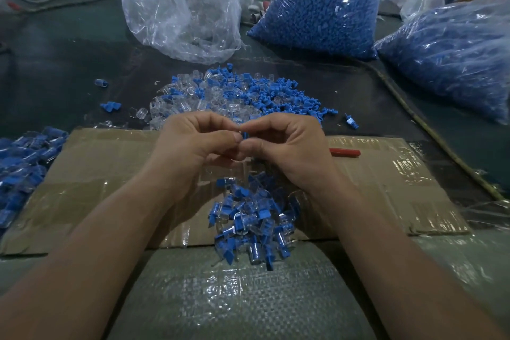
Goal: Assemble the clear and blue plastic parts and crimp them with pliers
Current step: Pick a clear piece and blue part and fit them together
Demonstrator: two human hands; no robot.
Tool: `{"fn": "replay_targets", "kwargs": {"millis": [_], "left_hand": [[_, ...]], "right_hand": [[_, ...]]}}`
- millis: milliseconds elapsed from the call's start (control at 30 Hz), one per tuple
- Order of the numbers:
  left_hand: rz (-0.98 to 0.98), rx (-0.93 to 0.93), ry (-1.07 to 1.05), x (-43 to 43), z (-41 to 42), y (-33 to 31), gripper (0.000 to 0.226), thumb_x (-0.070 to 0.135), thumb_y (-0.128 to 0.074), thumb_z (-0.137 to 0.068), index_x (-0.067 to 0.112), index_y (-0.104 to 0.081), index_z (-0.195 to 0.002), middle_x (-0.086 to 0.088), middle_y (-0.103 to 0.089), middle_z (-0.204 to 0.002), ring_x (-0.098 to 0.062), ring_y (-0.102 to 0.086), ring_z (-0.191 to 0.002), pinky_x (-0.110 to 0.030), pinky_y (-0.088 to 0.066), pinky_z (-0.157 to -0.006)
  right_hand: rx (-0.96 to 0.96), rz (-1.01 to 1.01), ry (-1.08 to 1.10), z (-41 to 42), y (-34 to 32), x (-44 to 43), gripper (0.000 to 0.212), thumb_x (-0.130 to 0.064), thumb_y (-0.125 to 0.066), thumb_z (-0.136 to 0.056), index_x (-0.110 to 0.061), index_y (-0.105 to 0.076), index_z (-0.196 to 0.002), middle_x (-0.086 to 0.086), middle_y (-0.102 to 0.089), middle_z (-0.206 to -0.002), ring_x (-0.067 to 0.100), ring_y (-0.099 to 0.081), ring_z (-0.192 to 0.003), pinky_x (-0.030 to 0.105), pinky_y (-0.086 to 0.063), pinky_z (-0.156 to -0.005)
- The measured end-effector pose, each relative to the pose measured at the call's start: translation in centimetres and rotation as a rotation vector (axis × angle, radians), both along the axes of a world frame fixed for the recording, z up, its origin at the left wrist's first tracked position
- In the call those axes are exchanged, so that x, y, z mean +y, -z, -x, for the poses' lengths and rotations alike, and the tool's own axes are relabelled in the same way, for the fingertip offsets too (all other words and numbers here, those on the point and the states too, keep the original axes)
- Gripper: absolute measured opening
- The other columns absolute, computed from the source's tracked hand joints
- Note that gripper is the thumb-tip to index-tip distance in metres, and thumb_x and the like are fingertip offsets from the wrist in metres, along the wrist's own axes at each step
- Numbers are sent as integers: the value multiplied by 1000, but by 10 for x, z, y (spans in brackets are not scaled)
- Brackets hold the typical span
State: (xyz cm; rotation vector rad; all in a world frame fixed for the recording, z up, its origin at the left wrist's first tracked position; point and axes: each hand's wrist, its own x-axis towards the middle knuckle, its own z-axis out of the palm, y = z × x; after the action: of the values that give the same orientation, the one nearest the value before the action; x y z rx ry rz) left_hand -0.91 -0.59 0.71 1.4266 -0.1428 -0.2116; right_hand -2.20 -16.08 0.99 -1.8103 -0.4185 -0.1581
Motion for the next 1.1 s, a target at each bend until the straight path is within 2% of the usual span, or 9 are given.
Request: {"fn": "replay_targets", "kwargs": {"millis": [100, 300, 433, 733, 933, 1100], "left_hand": [[-4, 20, -4, 2, -1, -1, 17, 12, -67, -55, 6, -62, -70, -5, -67, -58, -14, -64, -50, -18, -49, -44], [10, 45, 36, 3, -1, -2, 4, 11, -68, -51, 14, -68, -54, -7, -67, -58, -15, -65, -50, -18, -48, -42], [19, 52, 46, 3, -2, -1, 5, 10, -68, -52, 15, -69, -53, -7, -67, -58, -15, -64, -50, -17, -48, -43], [122, 77, 114, 6, -5, -4, 14, 1, -60, -53, 10, -70, -56, -11, -66, -60, -20, -65, -53, -19, -52, -46], [59, 47, 85, 3, -3, -2, 5, 7, -68, -54, 11, -69, -57, -9, -68, -60, -17, -66, -52, -19, -51, -47], [35, 42, 60, 2, -2, -1, 6, 8, -67, -54, 13, -70, -54, -9, -67, -58, -15, -64, -50, -17, -50, -45]], "right_hand": [[-86, 88, 11, 1, 2, 1, 33, -1, -71, -72, -17, -65, -100, -9, -66, -85, 3, -65, -79, 16, -52, -73], [-218, 145, 73, 0, 6, 0, 28, -3, -71, -73, -2, -67, -101, 0, -67, -88, 5, -65, -81, 18, -52, -74], [-277, 179, 86, -1, 7, -1, 25, -2, -70, -75, 2, -68, -100, 3, -68, -89, 10, -65, -82, 22, -54, -76], [-347, 187, 128, -4, 8, -4, 26, -1, -67, -74, 4, -67, -100, -4, -63, -88, 3, -61, -85, 14, -51, -77], [-355, 213, 117, -4, 9, -4, 26, 0, -70, -73, 2, -69, -99, -3, -65, -89, 9, -64, -83, 21, -54, -78], [-352, 249, 101, -2, 7, -3, 27, -1, -72, -73, 1, -69, -99, -2, -66, -88, 9, -64, -81, 23, -54, -77]]}}
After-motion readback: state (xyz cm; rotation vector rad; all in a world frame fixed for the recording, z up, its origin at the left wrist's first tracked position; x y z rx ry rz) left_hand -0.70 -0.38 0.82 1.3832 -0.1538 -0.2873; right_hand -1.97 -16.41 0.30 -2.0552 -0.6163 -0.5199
